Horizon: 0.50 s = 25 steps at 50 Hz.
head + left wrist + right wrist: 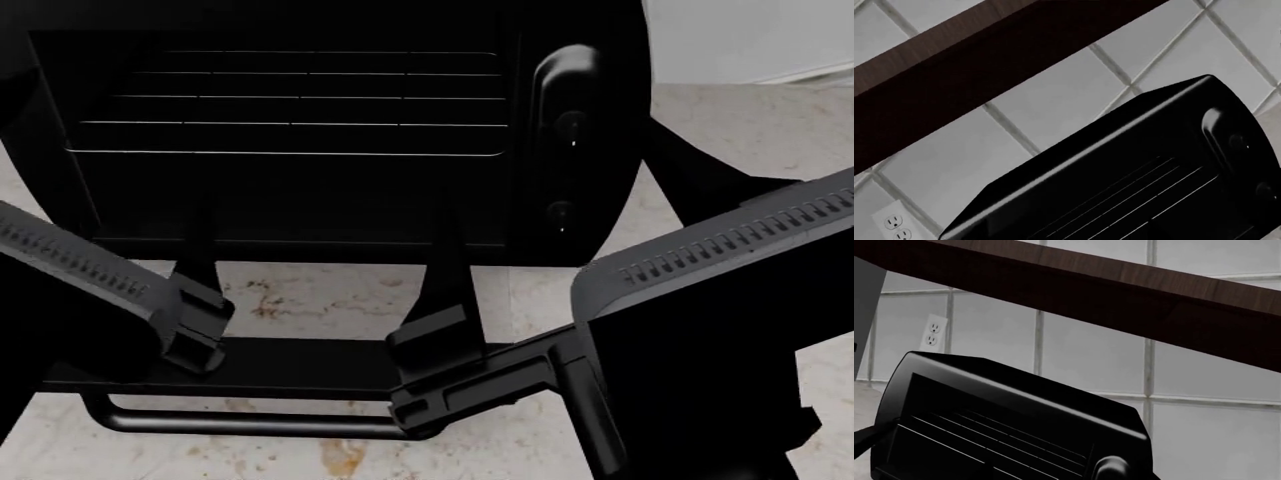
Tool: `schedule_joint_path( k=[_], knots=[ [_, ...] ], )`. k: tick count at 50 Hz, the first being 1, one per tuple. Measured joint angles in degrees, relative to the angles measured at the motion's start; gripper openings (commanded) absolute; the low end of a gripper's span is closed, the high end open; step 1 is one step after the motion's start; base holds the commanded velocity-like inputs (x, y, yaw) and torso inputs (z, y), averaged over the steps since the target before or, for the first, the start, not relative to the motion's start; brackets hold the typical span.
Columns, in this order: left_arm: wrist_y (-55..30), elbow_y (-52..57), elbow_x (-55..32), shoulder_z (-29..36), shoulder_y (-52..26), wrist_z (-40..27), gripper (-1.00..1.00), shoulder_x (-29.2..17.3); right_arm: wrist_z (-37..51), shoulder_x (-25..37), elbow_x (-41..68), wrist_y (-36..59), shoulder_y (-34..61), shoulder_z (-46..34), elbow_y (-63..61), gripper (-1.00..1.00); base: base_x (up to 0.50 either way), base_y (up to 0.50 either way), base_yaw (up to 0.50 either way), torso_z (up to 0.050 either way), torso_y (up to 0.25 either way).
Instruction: Fully slide the toaster oven rack0 out.
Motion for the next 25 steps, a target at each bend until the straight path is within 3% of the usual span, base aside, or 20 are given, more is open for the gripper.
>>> schedule_joint_path(
  k=[12,25],
  knots=[
    [3.87,-15.08,18.77,31.22,-11.94,8.63,1.00,-1.15,-0.38,1.17,0.07,-3.49,-3.60,1.35,-0.47,1.00,0.00,0.00,0.00,0.000,0.000],
    [9.26,-31.68,29.11,50.27,-19.42,15.14,1.00,2.46,-0.32,2.48,0.79,-6.21,-6.01,2.60,-0.84,1.00,0.00,0.00,0.00,0.000,0.000]
  ],
)
